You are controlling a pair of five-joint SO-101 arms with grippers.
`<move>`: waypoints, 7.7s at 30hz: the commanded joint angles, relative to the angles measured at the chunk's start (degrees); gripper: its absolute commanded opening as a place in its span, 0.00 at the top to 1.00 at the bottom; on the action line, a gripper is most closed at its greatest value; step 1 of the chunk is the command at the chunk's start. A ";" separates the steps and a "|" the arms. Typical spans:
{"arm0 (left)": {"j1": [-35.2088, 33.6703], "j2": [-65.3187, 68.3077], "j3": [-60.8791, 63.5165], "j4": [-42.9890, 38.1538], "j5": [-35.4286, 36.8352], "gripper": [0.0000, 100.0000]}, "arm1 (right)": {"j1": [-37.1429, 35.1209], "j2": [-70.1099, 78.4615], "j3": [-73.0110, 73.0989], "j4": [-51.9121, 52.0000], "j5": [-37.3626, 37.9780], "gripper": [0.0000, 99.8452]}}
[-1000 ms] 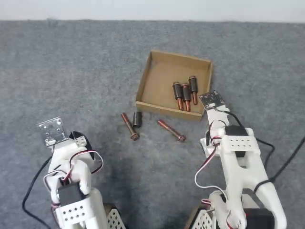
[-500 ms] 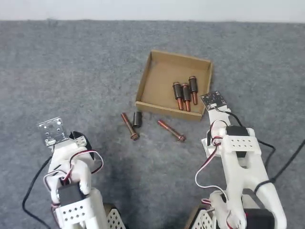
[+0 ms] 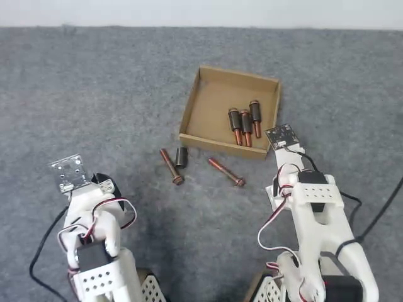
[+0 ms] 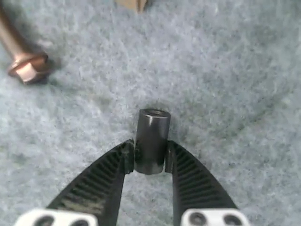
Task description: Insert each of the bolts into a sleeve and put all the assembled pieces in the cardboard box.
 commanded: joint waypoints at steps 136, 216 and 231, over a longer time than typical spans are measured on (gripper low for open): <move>57.93 90.73 -64.48 1.32 -46.59 0.88 | 20.88 2.51 -3.96 -6.37 -6.24 0.99; 57.14 118.77 -82.33 12.22 2.37 0.97 | 20.00 2.51 -3.69 -7.96 -6.15 0.99; 51.96 104.44 -65.63 -3.96 10.81 0.97 | 20.00 2.51 -3.60 -7.87 -6.15 0.99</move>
